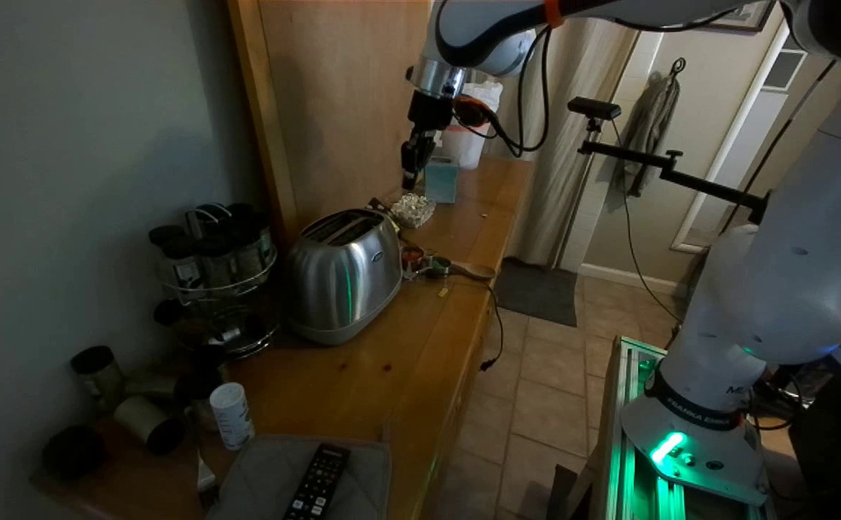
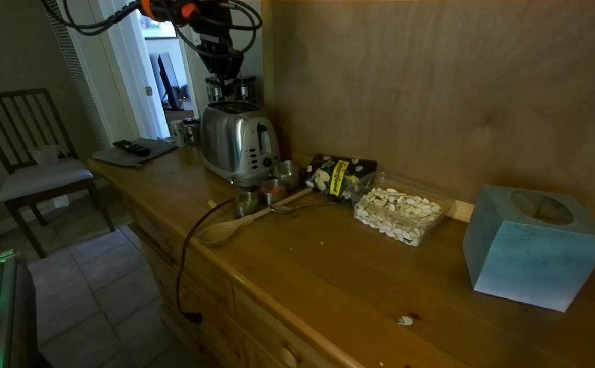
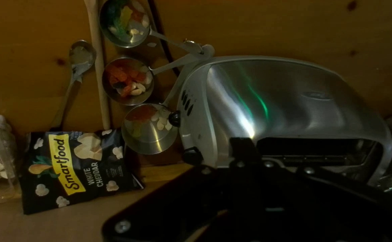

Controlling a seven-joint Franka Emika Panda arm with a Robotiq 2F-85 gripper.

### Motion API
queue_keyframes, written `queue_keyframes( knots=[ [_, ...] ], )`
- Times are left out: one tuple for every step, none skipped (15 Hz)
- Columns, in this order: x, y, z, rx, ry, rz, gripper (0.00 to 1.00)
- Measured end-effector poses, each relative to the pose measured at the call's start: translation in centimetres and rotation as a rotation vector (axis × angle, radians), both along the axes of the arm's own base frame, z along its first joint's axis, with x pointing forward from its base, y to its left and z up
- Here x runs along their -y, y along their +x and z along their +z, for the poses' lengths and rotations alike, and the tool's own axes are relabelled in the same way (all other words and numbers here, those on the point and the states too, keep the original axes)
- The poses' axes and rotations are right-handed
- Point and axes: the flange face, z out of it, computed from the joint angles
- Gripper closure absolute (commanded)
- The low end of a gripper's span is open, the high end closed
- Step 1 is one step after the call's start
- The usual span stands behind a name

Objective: Push down on the toaster lever

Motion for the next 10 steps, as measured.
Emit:
queue_keyframes(
  knots=[
    [0.4,0.6,-0.4,-0.004,-0.003,-0.006,1.00],
    [0.8,1.2,-0.9,-0.005,-0.006,-0.013,1.00],
    [1.2,1.7,-1.4,-0.005,-0.009,-0.020,1.00],
    [1.4,2.2,-2.0,-0.007,-0.011,-0.026,1.00],
    [1.7,2.7,-2.6,-0.007,-0.012,-0.031,1.00],
    [1.9,3.1,-3.2,-0.005,-0.008,-0.034,1.00],
    [2.0,3.6,-3.9,0.001,-0.002,-0.035,1.00],
    [2.2,4.0,-4.6,0.009,0.002,-0.037,1.00],
    [2.2,4.4,-5.3,0.018,0.008,-0.039,1.00],
    [2.3,4.8,-5.9,0.031,0.016,-0.041,0.99]
  ],
)
